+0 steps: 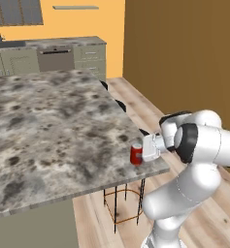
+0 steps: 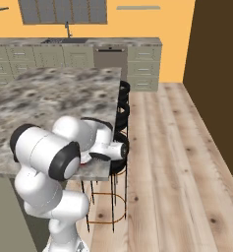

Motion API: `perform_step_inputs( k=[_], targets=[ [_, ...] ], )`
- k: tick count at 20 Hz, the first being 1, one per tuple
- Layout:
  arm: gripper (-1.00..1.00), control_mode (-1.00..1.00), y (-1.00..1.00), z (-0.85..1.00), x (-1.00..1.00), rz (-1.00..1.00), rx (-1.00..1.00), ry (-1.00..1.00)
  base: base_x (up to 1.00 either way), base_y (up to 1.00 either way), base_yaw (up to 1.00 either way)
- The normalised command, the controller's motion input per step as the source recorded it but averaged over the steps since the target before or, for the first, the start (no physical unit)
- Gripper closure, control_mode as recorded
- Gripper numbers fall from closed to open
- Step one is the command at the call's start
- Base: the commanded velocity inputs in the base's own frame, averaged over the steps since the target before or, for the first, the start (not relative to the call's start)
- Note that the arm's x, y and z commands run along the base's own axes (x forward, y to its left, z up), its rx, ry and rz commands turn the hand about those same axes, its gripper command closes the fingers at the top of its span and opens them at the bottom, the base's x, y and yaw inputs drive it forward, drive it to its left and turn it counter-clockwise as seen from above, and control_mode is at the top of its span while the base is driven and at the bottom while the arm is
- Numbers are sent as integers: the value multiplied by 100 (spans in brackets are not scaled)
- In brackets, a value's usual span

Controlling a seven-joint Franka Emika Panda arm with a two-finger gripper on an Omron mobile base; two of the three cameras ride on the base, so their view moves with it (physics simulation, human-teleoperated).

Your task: Four empty soda cans are scattered around the kitchen. Gather all the cans and cluster them next to the stove for recycling.

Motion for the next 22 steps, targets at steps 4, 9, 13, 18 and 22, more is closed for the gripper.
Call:
perform_step_inputs(
  k=[4, 9, 13, 18, 22],
  targets=[
    [-100, -100, 6, -12, 11, -2, 0, 0, 0, 0, 0],
    [100, -100, 8, -16, 1, -1, 0, 0, 0, 0, 0],
    [100, -100, 1, 0, 0, 0, 0, 0, 0, 0, 0],
    [100, -100, 1, 24, -17, 0, 0, -4, 0, 0, 0],
    [100, -100, -9, 65, -48, 2, 0, -12, 0, 0, 0]
  ],
)
